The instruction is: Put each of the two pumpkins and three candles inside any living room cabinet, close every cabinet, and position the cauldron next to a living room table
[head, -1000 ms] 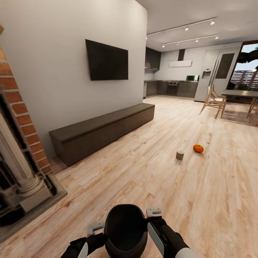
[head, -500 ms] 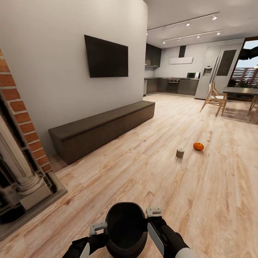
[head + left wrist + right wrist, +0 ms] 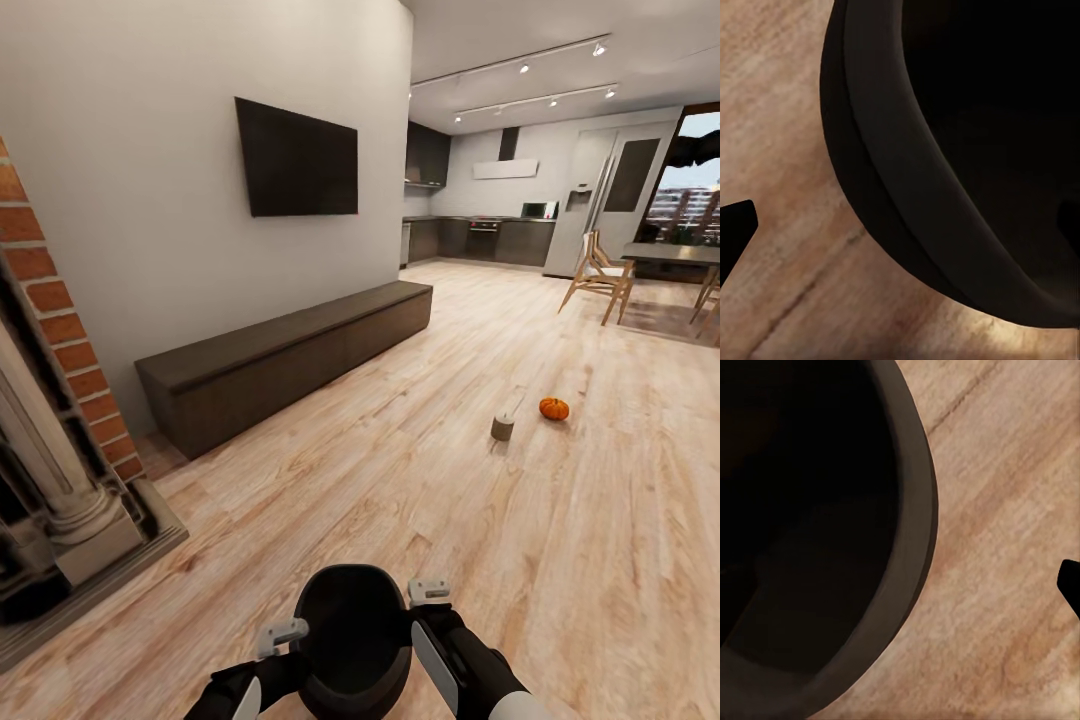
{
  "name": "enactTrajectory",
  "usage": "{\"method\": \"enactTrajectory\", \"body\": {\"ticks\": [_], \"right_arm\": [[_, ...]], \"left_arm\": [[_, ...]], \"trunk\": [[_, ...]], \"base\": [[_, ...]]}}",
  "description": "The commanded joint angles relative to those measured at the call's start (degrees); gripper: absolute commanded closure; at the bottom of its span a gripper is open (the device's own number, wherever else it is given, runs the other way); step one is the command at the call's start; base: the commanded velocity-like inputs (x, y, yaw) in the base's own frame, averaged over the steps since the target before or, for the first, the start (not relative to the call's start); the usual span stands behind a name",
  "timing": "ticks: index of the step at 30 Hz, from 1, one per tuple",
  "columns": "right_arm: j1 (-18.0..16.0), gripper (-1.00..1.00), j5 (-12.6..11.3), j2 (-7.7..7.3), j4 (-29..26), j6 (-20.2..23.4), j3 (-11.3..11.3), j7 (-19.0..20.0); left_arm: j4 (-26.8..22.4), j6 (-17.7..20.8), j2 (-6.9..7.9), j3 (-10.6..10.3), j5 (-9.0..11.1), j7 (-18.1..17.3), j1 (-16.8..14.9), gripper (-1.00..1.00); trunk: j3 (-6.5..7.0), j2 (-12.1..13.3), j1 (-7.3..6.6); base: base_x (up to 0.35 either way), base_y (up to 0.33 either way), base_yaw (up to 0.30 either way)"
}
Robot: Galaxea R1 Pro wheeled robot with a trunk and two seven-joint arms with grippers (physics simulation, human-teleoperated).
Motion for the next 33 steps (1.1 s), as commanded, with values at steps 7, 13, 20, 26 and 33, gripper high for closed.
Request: {"method": "enactTrajectory", "body": {"ticks": [7, 13, 20, 26, 33], "right_arm": [[0.0, -1.0, 0.0, 0.0, 0.0, 0.0, 0.0, 0.0], [0.0, -1.0, 0.0, 0.0, 0.0, 0.0, 0.0, 0.0], [0.0, -1.0, 0.0, 0.0, 0.05, 0.0, 0.0, 0.0], [0.0, -1.0, 0.0, 0.0, 0.12, -0.03, 0.0, 0.0], [-0.08, -1.0, 0.0, 0.0, 0.91, -1.07, 0.0, 0.0]], "left_arm": [[0.0, 0.26, -0.22, 0.0, 0.04, 0.25, 0.0, -1.0], [0.0, 0.5, -0.55, 0.0, 0.04, 0.18, 0.0, -1.0], [-0.06, 0.38, -0.59, 0.05, 0.18, 0.12, 0.0, -1.0], [-0.09, 0.32, -0.56, 0.08, 0.22, 0.1, 0.0, -1.0], [-0.12, 0.36, -0.51, 0.09, 0.22, 0.04, 0.0, -1.0]], "trunk": [[0.0, 0.0, 0.0], [0.0, 0.0, 0.0], [0.0, 0.0, 0.0], [0.0, 0.0, 0.0], [-0.89, -0.05, 0.1]], "base": [[0.0, 0.0, 0.0], [0.0, 0.0, 0.0], [0.0, 0.0, 0.0], [0.0, 0.0, 0.0], [0.0, 0.0, 0.0]]}}
